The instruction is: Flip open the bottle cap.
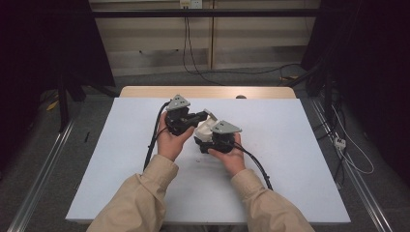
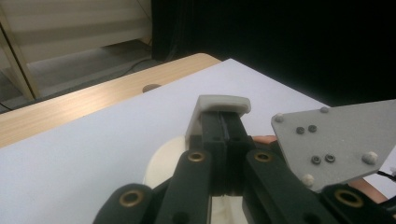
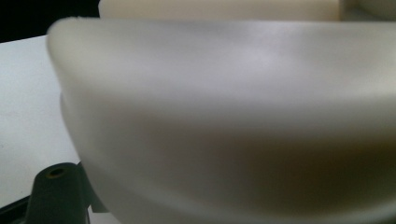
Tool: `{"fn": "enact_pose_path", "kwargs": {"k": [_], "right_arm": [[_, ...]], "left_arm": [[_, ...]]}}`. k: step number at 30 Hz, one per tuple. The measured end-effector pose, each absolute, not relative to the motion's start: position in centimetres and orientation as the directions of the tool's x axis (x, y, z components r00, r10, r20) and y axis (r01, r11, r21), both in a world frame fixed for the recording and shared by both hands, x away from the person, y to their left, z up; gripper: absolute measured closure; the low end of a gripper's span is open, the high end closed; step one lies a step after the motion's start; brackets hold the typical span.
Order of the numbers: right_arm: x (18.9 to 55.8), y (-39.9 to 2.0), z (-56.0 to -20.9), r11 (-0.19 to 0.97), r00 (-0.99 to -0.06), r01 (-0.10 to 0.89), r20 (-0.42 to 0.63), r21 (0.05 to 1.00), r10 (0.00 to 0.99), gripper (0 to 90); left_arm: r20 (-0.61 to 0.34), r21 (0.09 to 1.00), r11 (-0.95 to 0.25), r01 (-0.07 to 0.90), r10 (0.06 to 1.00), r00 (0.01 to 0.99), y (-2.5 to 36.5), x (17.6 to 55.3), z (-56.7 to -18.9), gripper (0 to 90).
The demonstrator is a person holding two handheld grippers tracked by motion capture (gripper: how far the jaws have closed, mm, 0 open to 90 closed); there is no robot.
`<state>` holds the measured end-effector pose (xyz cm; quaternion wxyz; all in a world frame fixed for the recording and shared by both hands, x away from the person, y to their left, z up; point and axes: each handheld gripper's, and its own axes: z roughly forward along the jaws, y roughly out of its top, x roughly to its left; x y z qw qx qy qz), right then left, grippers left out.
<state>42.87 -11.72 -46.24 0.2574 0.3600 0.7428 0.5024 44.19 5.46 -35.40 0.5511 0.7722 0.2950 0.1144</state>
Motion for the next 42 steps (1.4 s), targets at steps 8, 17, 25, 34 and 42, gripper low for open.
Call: {"fn": "enact_pose_path", "kwargs": {"k": [8,17,25,34,42], "right_arm": [[42.9,-11.7,-46.2,0.236,-0.608,0.275,-0.021,0.932,0.793,18.5],[42.9,-11.7,-46.2,0.235,-0.608,0.276,-0.020,0.932,0.794,18.5],[42.9,-11.7,-46.2,0.235,-0.608,0.277,-0.020,0.932,0.794,18.6],[42.9,-11.8,-46.2,0.236,-0.608,0.276,-0.021,0.932,0.793,18.5],[42.9,-11.8,-46.2,0.235,-0.608,0.276,-0.020,0.932,0.793,18.5]], "left_arm": [[-0.143,0.917,-0.225,0.328,0.582,0.801,5.1,44.5,-35.2,90.0],[-0.147,0.913,-0.231,0.336,0.582,0.800,4.7,44.9,-35.1,90.0],[-0.148,0.912,-0.234,0.337,0.578,0.802,4.3,45.4,-35.0,90.0],[-0.143,0.910,-0.245,0.335,0.573,0.807,3.8,45.8,-34.7,90.0],[-0.142,0.909,-0.249,0.335,0.571,0.809,3.5,46.0,-34.8,90.0]]}}
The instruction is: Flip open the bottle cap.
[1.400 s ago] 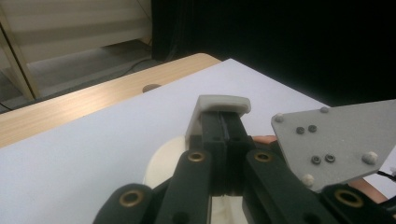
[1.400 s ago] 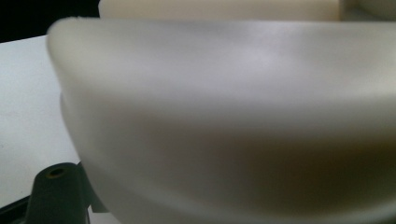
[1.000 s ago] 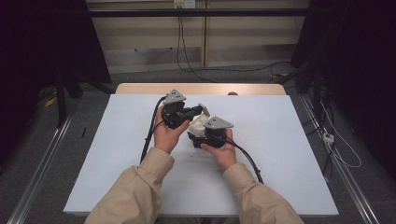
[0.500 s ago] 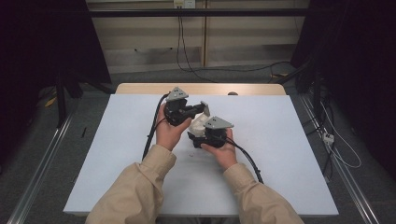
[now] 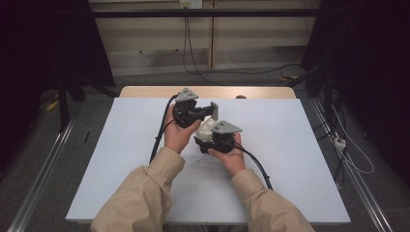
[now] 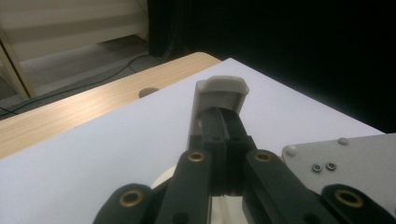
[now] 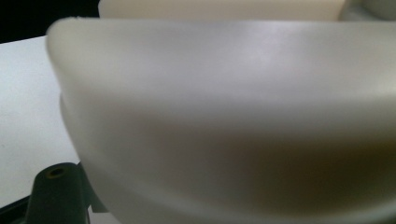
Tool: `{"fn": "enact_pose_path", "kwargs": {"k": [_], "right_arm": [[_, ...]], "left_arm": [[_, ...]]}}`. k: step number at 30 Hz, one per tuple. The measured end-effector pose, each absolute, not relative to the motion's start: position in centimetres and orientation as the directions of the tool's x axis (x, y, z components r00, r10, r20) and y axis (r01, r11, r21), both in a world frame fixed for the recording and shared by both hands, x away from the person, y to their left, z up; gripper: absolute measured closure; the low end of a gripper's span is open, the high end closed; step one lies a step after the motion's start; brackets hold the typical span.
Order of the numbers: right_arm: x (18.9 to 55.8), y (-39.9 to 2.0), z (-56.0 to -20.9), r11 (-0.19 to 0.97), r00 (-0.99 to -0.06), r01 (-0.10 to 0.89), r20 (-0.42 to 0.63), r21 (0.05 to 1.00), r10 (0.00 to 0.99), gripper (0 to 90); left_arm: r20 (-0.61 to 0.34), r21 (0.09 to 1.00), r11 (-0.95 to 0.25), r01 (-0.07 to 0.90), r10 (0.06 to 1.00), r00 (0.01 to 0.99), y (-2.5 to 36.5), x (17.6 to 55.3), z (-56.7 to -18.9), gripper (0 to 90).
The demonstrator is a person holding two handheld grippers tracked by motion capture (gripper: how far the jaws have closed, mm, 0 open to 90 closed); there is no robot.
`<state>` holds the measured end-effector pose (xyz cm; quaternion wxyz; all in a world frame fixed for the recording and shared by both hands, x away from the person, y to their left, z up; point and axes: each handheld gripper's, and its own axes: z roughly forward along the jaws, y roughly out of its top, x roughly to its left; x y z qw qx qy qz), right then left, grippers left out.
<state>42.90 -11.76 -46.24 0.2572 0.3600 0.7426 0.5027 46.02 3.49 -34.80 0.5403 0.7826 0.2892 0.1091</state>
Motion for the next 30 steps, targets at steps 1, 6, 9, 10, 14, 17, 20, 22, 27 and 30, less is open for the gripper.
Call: {"fn": "enact_pose_path", "kwargs": {"k": [1,6,9,10,14,17,20,22,27,30], "right_arm": [[42.9,-11.8,-46.2,0.235,-0.608,0.276,-0.020,0.932,0.793,18.6],[42.9,-11.8,-46.2,0.235,-0.608,0.276,-0.020,0.932,0.793,18.6],[42.9,-11.8,-46.2,0.235,-0.608,0.277,-0.020,0.932,0.793,18.6],[42.9,-11.8,-46.2,0.235,-0.608,0.277,-0.019,0.932,0.793,18.5],[42.9,-11.8,-46.2,0.233,-0.609,0.278,-0.017,0.932,0.793,18.6],[42.9,-11.8,-46.2,0.234,-0.609,0.277,-0.018,0.932,0.793,18.6],[42.9,-11.8,-46.2,0.234,-0.609,0.278,-0.017,0.932,0.793,18.6],[42.9,-11.8,-46.2,0.233,-0.609,0.278,-0.017,0.932,0.793,18.6],[42.9,-11.8,-46.2,0.233,-0.610,0.279,-0.016,0.932,0.793,18.6],[42.9,-11.8,-46.2,0.233,-0.610,0.279,-0.015,0.932,0.792,18.6]], "left_arm": [[-0.143,0.909,-0.247,0.335,0.570,0.809,3.5,46.1,-34.8,90.0],[-0.146,0.909,-0.245,0.337,0.570,0.809,3.3,46.2,-34.8,90.0],[-0.146,0.908,-0.247,0.338,0.568,0.810,3.2,46.4,-34.8,90.0],[-0.143,0.908,-0.251,0.336,0.567,0.811,3.2,46.4,-34.7,90.0],[-0.145,0.906,-0.254,0.340,0.567,0.811,3.0,46.5,-34.7,90.0],[-0.143,0.905,-0.257,0.339,0.567,0.812,2.9,46.7,-34.6,90.0],[-0.140,0.904,-0.261,0.339,0.567,0.812,2.7,46.8,-34.6,90.0],[-0.139,0.904,-0.264,0.338,0.566,0.813,2.6,46.9,-34.6,90.0],[-0.143,0.905,-0.261,0.337,0.558,0.818,2.5,47.1,-34.7,90.0],[-0.145,0.903,-0.263,0.340,0.558,0.817,2.4,47.3,-34.7,90.0]]}}
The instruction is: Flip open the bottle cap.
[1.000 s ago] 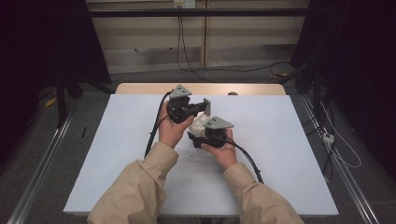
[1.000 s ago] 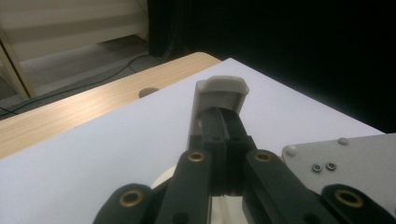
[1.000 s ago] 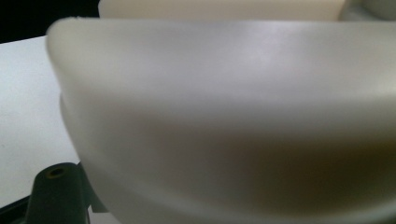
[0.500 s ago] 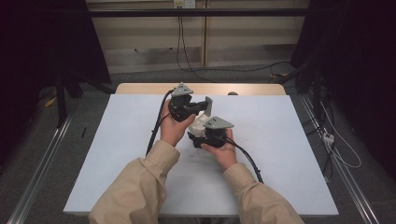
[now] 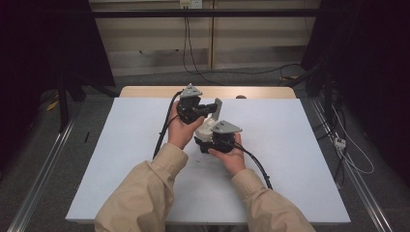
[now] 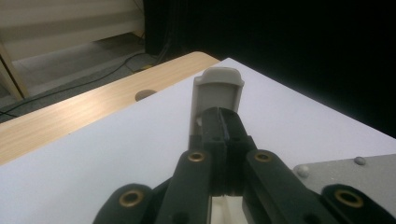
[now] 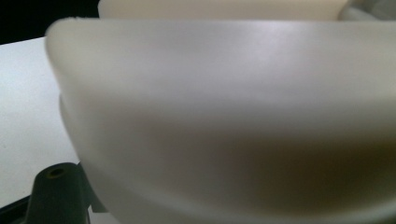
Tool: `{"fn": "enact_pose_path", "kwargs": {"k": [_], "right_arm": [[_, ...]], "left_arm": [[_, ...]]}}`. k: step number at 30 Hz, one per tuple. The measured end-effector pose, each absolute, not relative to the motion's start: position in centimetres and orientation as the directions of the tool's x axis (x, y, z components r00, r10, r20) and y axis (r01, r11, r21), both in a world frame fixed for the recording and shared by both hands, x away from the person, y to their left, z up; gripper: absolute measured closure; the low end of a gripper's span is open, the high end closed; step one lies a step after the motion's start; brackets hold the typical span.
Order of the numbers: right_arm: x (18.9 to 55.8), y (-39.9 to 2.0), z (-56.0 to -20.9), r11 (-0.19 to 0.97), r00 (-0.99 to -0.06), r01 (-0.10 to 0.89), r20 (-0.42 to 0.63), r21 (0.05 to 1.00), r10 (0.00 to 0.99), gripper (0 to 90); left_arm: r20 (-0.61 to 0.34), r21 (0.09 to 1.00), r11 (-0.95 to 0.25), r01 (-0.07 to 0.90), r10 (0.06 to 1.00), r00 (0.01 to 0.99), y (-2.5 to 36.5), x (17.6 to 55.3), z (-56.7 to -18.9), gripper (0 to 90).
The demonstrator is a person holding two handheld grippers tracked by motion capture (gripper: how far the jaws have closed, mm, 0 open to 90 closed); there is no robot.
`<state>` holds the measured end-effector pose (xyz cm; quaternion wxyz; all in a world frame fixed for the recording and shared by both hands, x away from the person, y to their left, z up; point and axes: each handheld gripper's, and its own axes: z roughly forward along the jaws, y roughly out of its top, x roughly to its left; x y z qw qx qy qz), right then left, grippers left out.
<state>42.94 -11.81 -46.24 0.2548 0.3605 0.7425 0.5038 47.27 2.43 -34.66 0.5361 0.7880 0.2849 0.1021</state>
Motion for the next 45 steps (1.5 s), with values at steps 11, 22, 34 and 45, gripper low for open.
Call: {"fn": "enact_pose_path", "kwargs": {"k": [11,22,34,45], "right_arm": [[42.9,-11.8,-46.2,0.232,-0.610,0.280,-0.014,0.932,0.792,18.6],[42.9,-11.8,-46.2,0.231,-0.610,0.280,-0.013,0.932,0.792,18.6],[42.9,-11.8,-46.2,0.230,-0.611,0.283,-0.010,0.931,0.792,18.6],[43.0,-11.8,-46.2,0.228,-0.612,0.284,-0.007,0.931,0.791,18.6]], "left_arm": [[-0.133,0.902,-0.276,0.334,0.557,0.820,1.8,47.6,-34.6,90.0],[-0.122,0.899,-0.291,0.328,0.553,0.824,1.5,47.9,-34.8,90.0],[-0.127,0.899,-0.291,0.329,0.544,0.829,1.2,48.3,-35.0,90.0],[-0.126,0.897,-0.296,0.330,0.544,0.830,0.9,48.6,-35.2,90.0]]}}
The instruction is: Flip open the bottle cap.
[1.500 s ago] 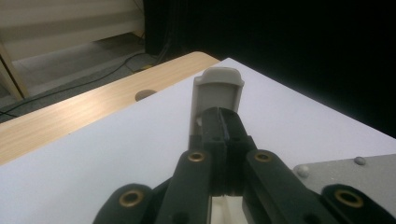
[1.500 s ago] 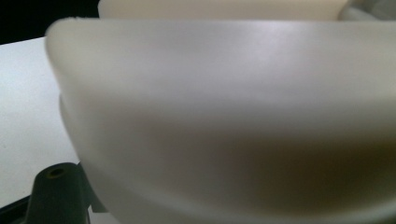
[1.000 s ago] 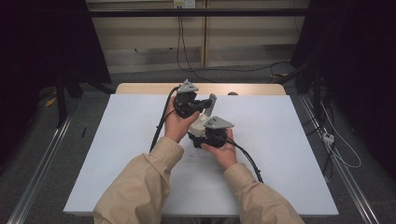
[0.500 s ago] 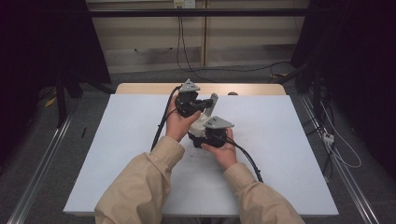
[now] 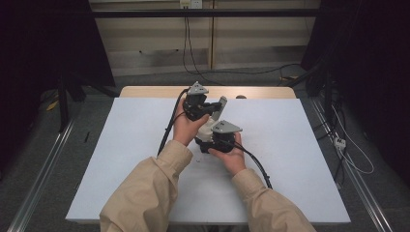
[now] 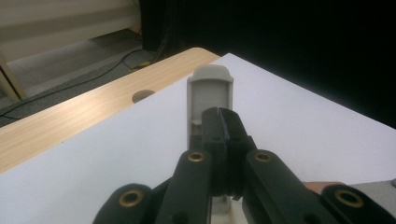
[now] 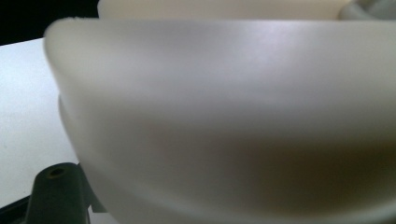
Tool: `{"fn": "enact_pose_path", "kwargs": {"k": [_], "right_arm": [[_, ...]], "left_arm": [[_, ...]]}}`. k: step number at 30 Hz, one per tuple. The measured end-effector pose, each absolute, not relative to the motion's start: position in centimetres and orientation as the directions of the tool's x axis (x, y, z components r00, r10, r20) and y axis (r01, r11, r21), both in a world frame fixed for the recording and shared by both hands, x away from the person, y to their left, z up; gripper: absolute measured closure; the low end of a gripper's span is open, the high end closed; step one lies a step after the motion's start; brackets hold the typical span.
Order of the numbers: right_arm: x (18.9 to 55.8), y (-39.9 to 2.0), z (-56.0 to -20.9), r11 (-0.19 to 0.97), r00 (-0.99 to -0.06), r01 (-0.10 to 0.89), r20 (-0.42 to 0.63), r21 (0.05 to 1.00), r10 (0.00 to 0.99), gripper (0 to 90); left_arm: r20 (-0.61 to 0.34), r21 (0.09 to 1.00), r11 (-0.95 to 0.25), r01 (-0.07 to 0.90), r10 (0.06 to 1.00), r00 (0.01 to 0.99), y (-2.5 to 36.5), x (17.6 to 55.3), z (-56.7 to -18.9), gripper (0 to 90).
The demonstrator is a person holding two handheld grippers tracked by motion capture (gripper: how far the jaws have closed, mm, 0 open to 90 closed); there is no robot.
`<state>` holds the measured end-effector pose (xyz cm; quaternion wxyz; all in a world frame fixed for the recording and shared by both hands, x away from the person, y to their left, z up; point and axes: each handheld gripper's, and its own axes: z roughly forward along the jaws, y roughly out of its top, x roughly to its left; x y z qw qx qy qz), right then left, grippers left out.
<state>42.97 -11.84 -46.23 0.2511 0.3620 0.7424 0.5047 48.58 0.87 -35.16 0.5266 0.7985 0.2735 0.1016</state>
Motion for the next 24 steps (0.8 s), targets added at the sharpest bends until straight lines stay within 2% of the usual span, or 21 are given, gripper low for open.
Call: {"fn": "enact_pose_path", "kwargs": {"k": [24], "right_arm": [[42.99,-11.87,-46.24,0.228,-0.613,0.284,-0.007,0.931,0.790,18.6]], "left_arm": [[-0.127,0.889,-0.309,0.338,0.541,0.831,0.30,49.13,-35.46,90.0]]}}
